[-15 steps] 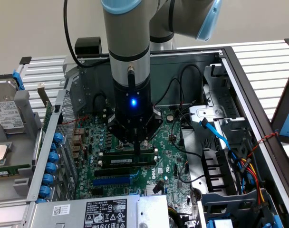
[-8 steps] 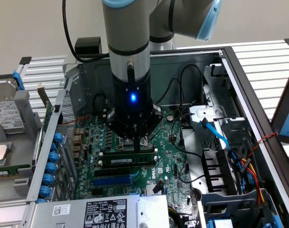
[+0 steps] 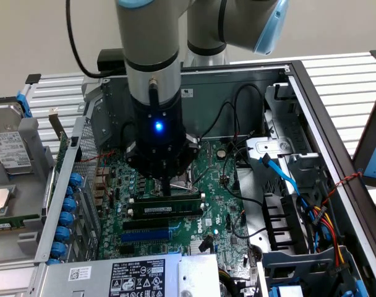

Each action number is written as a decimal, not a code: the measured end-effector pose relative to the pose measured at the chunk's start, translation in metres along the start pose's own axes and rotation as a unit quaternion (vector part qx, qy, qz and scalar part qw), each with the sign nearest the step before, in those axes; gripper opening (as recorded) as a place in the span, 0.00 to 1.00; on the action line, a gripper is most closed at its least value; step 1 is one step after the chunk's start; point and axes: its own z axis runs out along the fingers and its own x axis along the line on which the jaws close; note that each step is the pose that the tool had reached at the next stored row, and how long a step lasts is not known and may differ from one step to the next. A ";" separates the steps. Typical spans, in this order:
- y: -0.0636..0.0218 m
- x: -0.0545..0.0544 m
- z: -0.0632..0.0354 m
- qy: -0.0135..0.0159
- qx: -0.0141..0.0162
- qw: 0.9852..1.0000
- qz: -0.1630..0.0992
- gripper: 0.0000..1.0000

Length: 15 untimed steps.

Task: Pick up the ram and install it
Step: 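Press down the ram until it locks into place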

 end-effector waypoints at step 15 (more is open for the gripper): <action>-0.0025 0.011 0.0048 -0.001 -0.002 1.000 0.000 0.11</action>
